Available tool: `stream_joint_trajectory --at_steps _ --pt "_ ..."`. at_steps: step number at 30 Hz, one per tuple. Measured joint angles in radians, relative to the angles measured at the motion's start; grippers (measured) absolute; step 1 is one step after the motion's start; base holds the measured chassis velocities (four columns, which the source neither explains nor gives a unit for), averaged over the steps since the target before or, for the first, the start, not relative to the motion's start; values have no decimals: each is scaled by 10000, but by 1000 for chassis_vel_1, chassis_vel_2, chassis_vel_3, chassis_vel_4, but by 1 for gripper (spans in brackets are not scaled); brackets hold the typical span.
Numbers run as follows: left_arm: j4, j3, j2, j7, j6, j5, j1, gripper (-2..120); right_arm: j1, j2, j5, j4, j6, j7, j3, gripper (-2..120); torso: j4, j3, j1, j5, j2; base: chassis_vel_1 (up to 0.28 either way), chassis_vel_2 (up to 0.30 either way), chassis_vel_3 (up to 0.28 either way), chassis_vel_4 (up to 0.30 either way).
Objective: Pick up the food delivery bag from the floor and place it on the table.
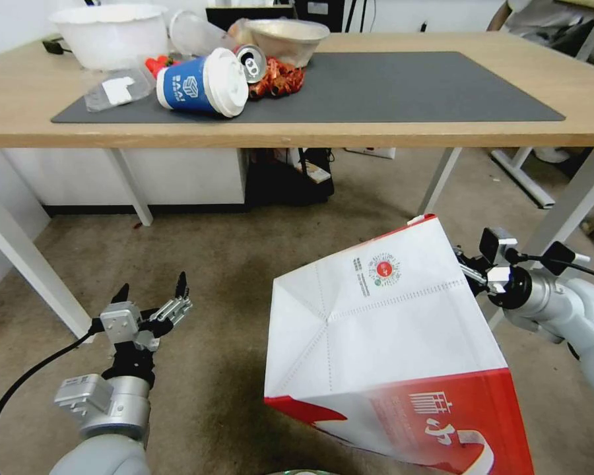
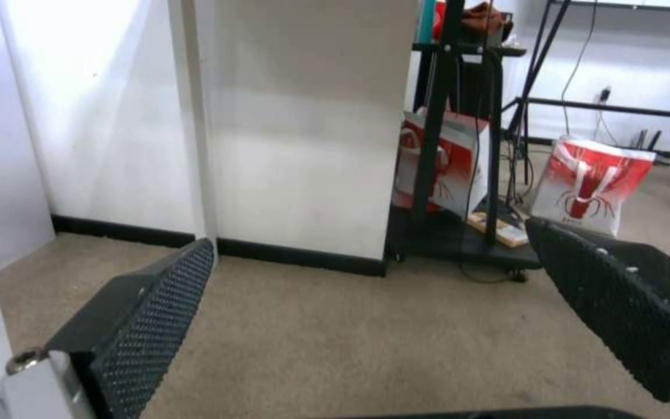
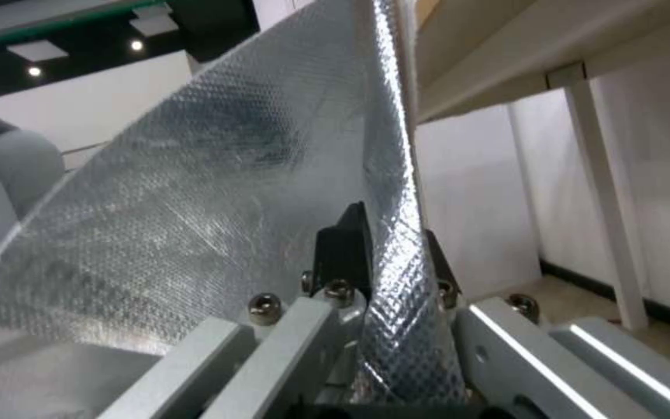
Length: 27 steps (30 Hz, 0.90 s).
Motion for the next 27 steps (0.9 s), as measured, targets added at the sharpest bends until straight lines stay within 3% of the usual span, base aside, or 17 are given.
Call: stream_joint_trajectory --at_steps 15,26,27 --pt "79 0 143 -65 121 10 -182 100 -301 38 -534 237 -62 -1 -33 0 1 86 0 0 100 0 0 0 0" --pt "137 85 296 -45 290 -126 -355 100 -535 50 -638 473 -139 19 110 0 0 522 28 1 561 0 0 0 0" --pt "142 79 292 -50 294 -135 -354 100 -535 41 -663 476 -150 17 112 0 0 662 53 1 723 0 0 0 0"
